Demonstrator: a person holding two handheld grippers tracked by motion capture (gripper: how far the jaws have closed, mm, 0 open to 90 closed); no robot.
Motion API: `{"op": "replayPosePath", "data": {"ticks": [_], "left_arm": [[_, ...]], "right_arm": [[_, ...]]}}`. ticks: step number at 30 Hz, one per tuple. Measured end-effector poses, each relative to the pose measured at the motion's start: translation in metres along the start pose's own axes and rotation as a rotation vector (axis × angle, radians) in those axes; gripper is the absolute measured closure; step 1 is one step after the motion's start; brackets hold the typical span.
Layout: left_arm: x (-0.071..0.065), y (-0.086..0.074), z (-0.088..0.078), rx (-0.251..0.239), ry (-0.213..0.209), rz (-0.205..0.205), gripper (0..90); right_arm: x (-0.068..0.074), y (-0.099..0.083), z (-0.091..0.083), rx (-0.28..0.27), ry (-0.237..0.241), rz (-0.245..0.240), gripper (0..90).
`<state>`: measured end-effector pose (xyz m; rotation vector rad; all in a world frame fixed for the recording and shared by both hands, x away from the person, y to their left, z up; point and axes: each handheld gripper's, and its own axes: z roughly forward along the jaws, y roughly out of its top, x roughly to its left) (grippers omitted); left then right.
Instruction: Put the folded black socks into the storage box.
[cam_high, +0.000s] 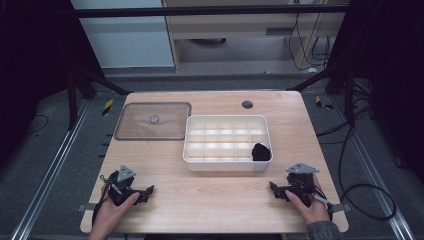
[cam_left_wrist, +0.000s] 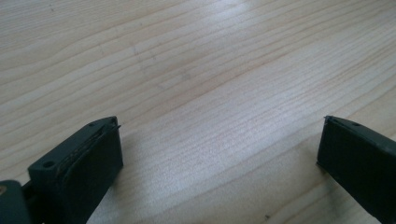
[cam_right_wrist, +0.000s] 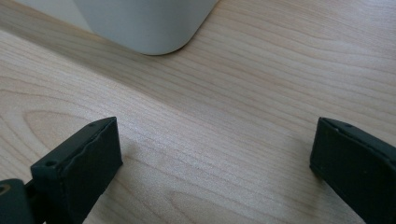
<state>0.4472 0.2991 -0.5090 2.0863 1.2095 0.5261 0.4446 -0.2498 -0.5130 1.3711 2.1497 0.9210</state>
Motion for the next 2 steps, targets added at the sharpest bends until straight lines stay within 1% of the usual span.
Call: {"op": "replayPosePath", "data": {"ticks": [1,2], "left_arm": [[0.0007,0.0013,0.0009,0.005,0.003,0.002,0.0],[0.0011,0.0024,0.0024,0.001,0.004,-0.003,0.0]], "right_arm": [[-0.0004,0.0002,0.0003,0.001,0.003,-0.003,1.5],[-0.0003,0.0006,0.0004,0.005,0.001,0.005,0.6]]}}
